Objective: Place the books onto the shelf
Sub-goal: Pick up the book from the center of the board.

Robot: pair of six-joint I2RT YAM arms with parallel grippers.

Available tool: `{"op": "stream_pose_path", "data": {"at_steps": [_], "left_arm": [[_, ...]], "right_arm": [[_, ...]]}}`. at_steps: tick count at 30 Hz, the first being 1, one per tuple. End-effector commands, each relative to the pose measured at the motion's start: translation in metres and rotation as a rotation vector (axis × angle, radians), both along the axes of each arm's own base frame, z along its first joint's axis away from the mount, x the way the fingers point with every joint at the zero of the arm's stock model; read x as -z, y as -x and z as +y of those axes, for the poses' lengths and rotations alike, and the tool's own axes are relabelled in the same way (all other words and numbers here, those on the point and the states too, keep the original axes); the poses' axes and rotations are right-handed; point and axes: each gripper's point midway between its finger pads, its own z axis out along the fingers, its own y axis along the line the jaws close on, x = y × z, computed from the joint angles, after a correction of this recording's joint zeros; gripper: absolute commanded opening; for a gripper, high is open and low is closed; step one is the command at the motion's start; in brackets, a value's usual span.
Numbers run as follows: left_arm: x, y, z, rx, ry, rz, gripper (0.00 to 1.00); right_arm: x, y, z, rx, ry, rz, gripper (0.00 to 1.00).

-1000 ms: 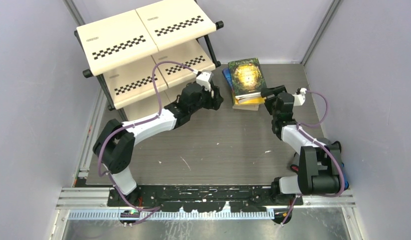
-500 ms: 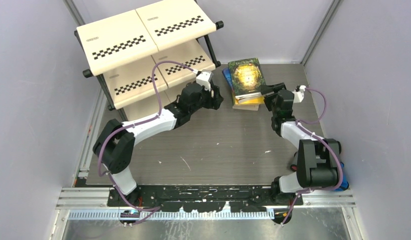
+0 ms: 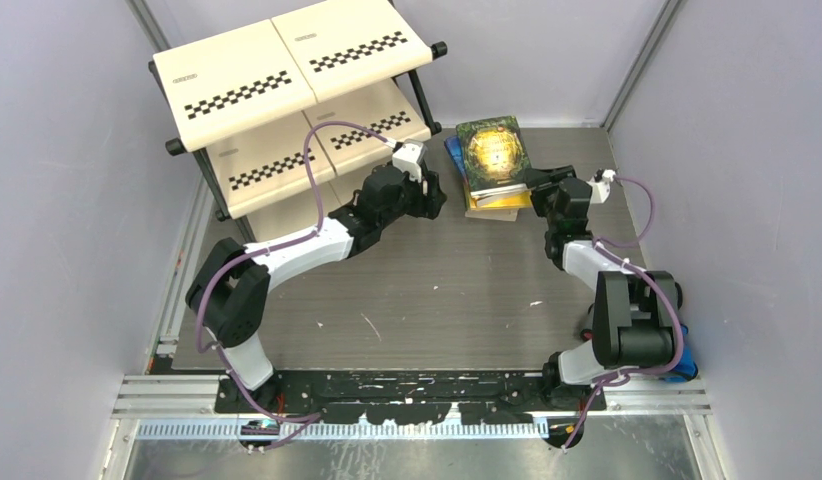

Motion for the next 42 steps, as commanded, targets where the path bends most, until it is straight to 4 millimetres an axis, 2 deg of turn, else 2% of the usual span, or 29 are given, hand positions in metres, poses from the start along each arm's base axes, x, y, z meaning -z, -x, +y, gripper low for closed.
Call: {"op": "stream_pose_path", "data": {"at_steps": [1,5,9,18,31,42], "left_arm": [[-0.015,-0.004,-0.004,-0.008,0.038,-0.055,0.66],[-0.016,-0.004,-0.003,-0.012,0.040,-0.058,0.66],[-0.016,-0.004,-0.003,-0.012,0.042,-0.056,0.66],[-0.014,-0.002,-0.001,-0.020,0.046,-0.049,0.66],[-0.021,0.003,-0.002,-0.022,0.080,-0.042,0.66],[-0.023,0.007,-0.014,-0.024,0.142,-0.020,0.66]], "right_arm": [[-0.031,-0.014,0.004,-0.021,-0.030,-0.103,0.57],[-0.032,-0.014,0.007,-0.035,-0.039,-0.105,0.54],[-0.031,-0.014,0.008,-0.040,-0.042,-0.104,0.45],[-0.028,-0.009,0.008,-0.041,-0.042,-0.087,0.16],[-0.027,0.011,0.006,-0.027,-0.031,-0.065,0.14],[-0.029,0.033,0.005,-0.023,-0.022,-0.051,0.13]]}}
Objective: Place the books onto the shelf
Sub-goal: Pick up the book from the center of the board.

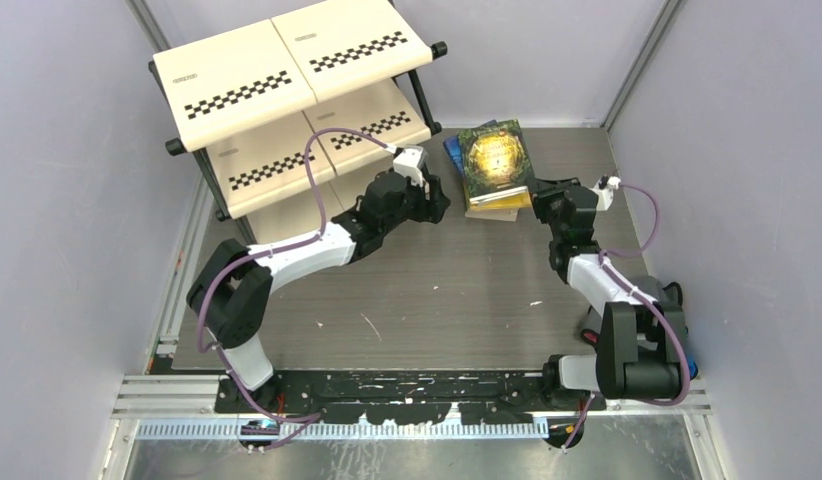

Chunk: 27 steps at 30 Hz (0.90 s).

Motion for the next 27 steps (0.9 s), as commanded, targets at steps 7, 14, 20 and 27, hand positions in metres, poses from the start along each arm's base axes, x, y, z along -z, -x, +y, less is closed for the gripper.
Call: {"op": "stream_pose_path", "data": {"at_steps": [7,14,20,27], "left_arm": [[-0.029,0.002,-0.022,-0.006,0.224,0.034,0.68],[-0.012,0.005,-0.043,0.008,0.344,0.185,0.68],[-0.003,0.007,-0.053,0.020,0.402,0.258,0.68],[0.002,0.002,-0.058,-0.003,0.483,0.297,0.68]], "right_arm": [[-0.007,0.021,0.001,-0.011,0.022,-0.018,0.07],[-0.005,0.032,0.003,-0.023,0.016,-0.012,0.07],[-0.003,0.042,0.015,-0.085,0.005,-0.006,0.06],[0.004,0.050,0.020,-0.121,0.003,0.015,0.06]]}}
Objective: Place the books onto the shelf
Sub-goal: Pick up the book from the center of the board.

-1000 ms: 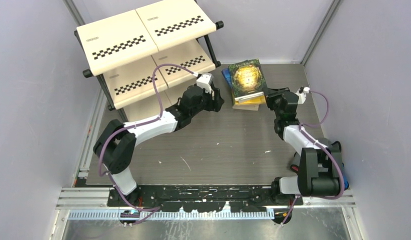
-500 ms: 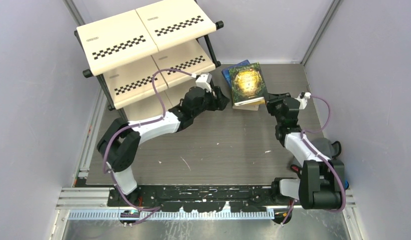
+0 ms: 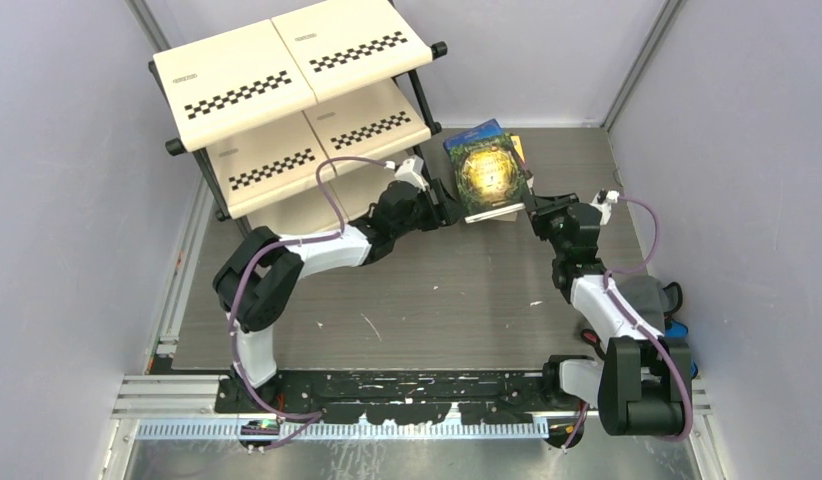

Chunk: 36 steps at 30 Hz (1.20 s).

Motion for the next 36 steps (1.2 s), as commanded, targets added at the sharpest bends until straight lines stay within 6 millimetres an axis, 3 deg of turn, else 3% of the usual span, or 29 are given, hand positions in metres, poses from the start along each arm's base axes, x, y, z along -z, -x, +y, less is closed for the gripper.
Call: {"op": "stream_pose_path", "data": {"at_steps": [1,17,25,32,36], "left_arm": [[-0.036,-0.009,-0.015,-0.006,0.157,-0.032,0.68],[-0.035,-0.032,-0.016,-0.050,0.308,-0.009,0.67],[-0.032,-0.037,-0.027,-0.017,0.386,0.004,0.63],[-0.044,-0.033,-0.030,0.018,0.417,-0.027,0.57],[-0.050,-0.029,-0.025,0.023,0.422,-0.040,0.47]], "right_arm": [[-0.003,0.008,0.006,-0.045,0.020,-0.015,0.06],[0.000,0.012,0.013,-0.076,-0.006,-0.018,0.03],[-0.001,0.012,0.015,-0.086,-0.024,-0.023,0.03],[0.001,0.013,0.018,-0.104,-0.033,-0.016,0.03],[0.003,0.015,0.019,-0.107,-0.027,-0.010,0.03]]}}
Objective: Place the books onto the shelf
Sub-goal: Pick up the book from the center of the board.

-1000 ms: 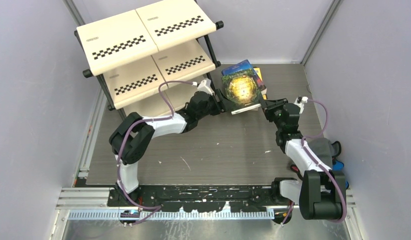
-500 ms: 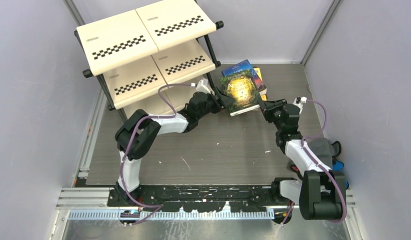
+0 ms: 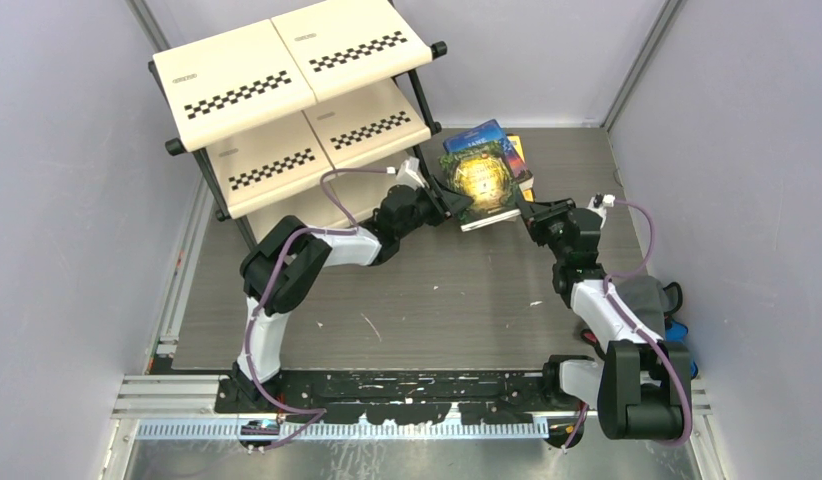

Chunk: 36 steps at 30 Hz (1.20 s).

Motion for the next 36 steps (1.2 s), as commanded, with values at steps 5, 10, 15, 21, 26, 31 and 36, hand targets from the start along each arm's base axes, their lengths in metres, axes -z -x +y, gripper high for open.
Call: {"op": "stream_pose_path", "data": {"at_steps": [5,10,15,21,26,31,36], "left_arm": [[-0.050,0.009,0.004,0.038,0.133,-0.110,0.33],[-0.050,0.014,0.008,0.038,0.143,-0.115,0.23],[-0.056,0.018,0.009,0.050,0.147,-0.126,0.21],[-0.066,0.025,0.013,0.058,0.141,-0.153,0.11],[-0.071,0.031,0.013,0.072,0.141,-0.162,0.05],[-0.076,0.037,0.012,0.086,0.136,-0.177,0.00],[-0.087,0.047,0.010,0.098,0.133,-0.201,0.00]], "right_arm": [[-0.004,0.006,0.003,-0.024,0.019,-0.015,0.03],[-0.003,0.012,0.002,-0.024,0.032,-0.013,0.03],[-0.005,0.016,0.002,-0.025,0.046,-0.016,0.02],[-0.005,0.019,0.001,-0.027,0.057,-0.017,0.02],[-0.006,0.023,0.001,-0.025,0.060,-0.020,0.02],[-0.011,0.029,0.001,-0.024,0.069,-0.029,0.02],[-0.017,0.037,-0.001,-0.023,0.086,-0.036,0.02]]}}
